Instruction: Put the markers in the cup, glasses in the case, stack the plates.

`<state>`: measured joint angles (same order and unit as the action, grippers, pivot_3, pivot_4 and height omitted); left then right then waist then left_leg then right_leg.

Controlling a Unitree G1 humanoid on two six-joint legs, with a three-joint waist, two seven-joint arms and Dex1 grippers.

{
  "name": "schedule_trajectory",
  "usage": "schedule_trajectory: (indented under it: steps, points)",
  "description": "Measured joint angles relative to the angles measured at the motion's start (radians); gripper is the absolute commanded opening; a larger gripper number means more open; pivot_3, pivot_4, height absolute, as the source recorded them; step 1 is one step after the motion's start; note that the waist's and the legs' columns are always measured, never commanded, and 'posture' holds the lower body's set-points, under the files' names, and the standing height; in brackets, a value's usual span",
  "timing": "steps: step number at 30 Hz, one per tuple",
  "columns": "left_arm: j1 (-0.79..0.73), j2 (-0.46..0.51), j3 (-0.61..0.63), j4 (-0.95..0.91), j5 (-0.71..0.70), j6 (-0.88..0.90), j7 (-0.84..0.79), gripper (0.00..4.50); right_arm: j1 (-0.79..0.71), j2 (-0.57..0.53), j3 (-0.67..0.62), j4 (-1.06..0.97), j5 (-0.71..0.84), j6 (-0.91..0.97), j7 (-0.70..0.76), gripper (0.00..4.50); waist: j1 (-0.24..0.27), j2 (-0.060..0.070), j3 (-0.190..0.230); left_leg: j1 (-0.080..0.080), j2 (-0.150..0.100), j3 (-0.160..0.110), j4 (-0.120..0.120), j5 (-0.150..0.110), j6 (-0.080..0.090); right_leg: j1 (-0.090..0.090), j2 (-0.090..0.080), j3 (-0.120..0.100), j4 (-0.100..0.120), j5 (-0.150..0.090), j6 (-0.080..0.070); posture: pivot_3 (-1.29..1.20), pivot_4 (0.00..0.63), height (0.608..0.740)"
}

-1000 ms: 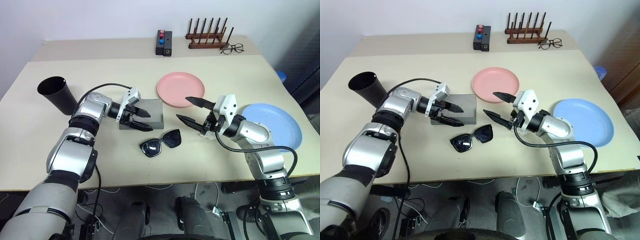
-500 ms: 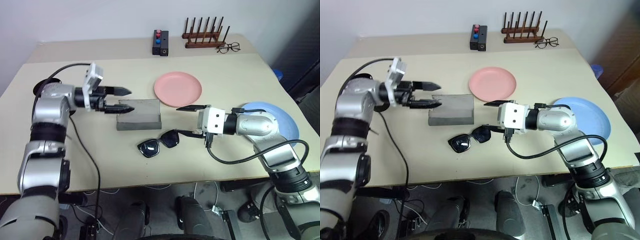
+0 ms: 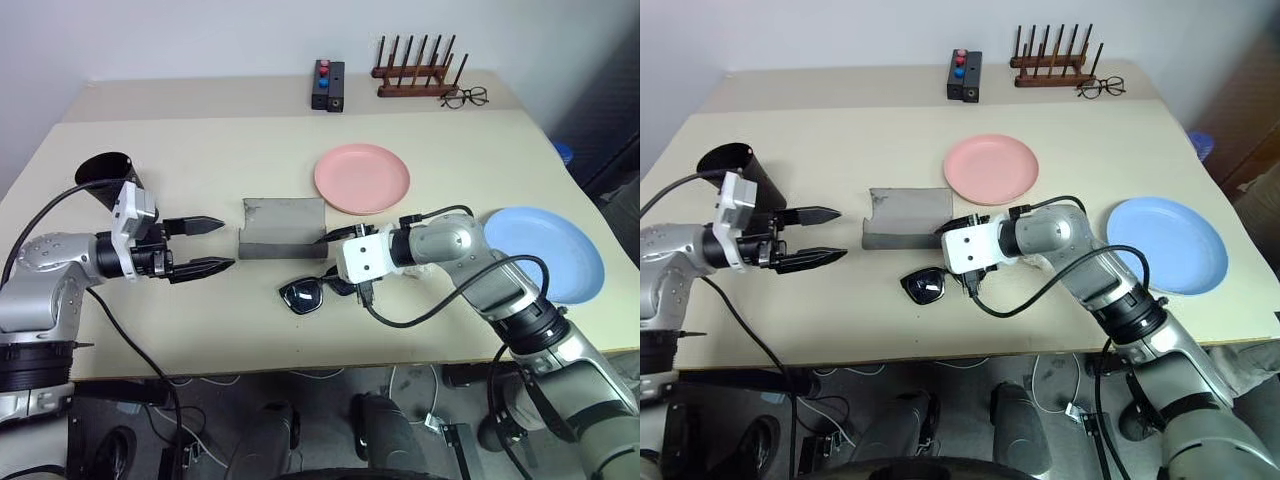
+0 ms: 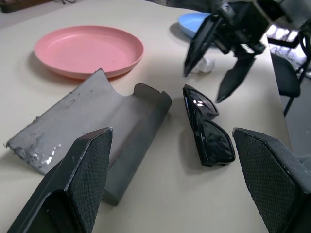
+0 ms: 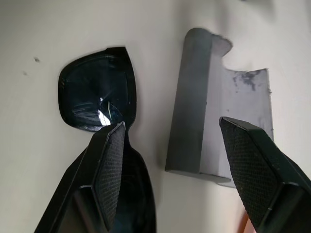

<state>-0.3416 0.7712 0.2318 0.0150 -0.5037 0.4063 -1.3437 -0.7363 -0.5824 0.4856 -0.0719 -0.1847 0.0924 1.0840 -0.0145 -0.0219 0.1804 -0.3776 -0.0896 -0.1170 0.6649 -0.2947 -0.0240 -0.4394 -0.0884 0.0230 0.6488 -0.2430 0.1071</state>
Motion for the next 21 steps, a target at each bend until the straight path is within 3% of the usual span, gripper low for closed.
schedule_trajectory:
  steps: [12,21]
  points:
    - [0.035,-0.006,-0.006,-0.051,-0.050,0.000,0.076,4.05,0.008,0.018,0.069,-0.091,-0.039,0.254,0.108,3.17,0.000,0.000,0.000,0.000,0.000,0.000,0.000,0.000,0.001,0.000,0.000,0.000,0.000,0.000,0.000,0.00,0.150,0.740]
    - [0.035,-0.006,-0.014,-0.057,-0.075,0.017,0.093,4.05,0.008,0.035,0.111,-0.071,-0.102,0.271,0.067,3.17,-0.001,0.000,0.000,0.000,0.000,0.000,0.000,0.000,0.000,0.000,0.000,0.000,0.000,0.000,0.000,0.00,0.150,0.740]
